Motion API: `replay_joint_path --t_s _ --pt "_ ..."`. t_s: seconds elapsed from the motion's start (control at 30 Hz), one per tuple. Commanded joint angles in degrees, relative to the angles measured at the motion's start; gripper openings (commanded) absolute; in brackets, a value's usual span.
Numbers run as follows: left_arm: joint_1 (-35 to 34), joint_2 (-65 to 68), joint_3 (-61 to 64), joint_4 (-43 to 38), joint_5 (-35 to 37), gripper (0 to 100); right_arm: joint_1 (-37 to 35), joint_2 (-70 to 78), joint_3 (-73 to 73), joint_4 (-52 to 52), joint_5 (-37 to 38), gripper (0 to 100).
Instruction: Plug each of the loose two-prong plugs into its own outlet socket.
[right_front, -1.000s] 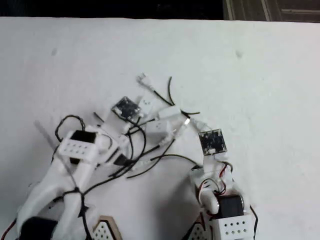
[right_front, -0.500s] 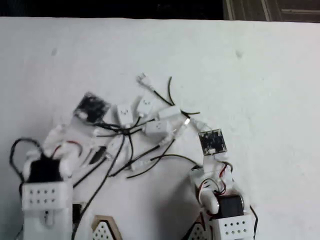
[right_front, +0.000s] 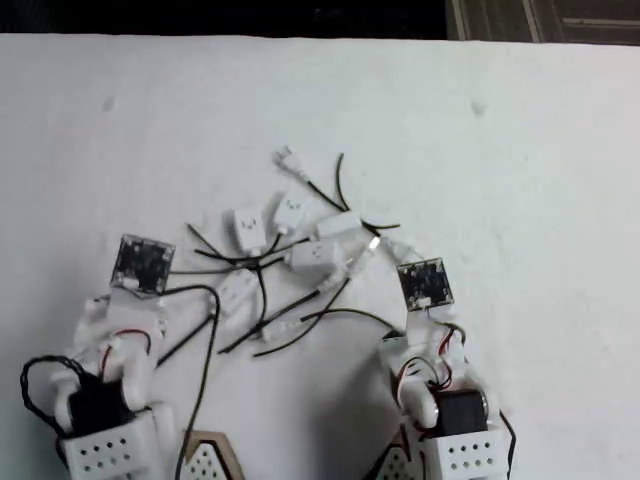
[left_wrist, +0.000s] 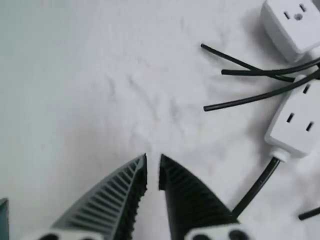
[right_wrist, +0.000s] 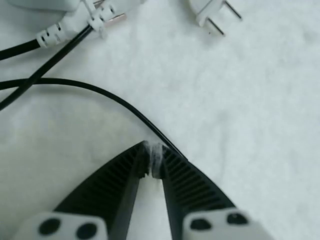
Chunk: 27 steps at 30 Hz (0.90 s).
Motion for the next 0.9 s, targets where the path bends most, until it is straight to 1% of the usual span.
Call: replay_joint_path --t_s 0.0,0.2,0.33,0.37,0.4,0.5,0.57,0.63,0.7,0.87 --pt "-0.7 -7.3 1.7 -0.5 2.4 3 -0.2 -0.5 0.5 0.4 -0.2 1.8" --pt "-0.7 -7.2 2.4 -0.4 2.5 3 -0.1 -0.5 0.5 0.4 -0.2 1.8" --pt "-0.7 -7.2 2.4 1.5 2.3 3 0.0 -0.5 -0.3 0.1 0.6 1.8" --pt "-0.7 -7.2 2.4 1.8 2.2 3 -0.2 -0.5 -1.4 0.0 3.2 1.8" --pt "-0.7 -7.2 2.5 1.9 2.2 3 0.0 -0.5 -3.2 0.0 7.8 1.8" --pt "-0.7 -7.2 4.4 0.8 2.0 3 1.7 -0.5 -6.9 -2.8 26.8 1.8" --pt "-0.7 -7.2 4.5 0.6 2.0 3 2.9 -0.5 -8.2 -6.5 36.2 1.8" --pt "-0.7 -7.2 4.5 0.9 2.0 3 2.8 -0.1 -9.3 -9.5 37.4 1.8" --pt "-0.7 -7.2 4.5 1.0 2.0 3 1.6 0.0 -11.4 -10.1 38.7 1.8" --pt "-0.7 -7.2 4.5 1.0 2.0 3 0.7 2.4 -21.5 -6.4 44.7 1.8"
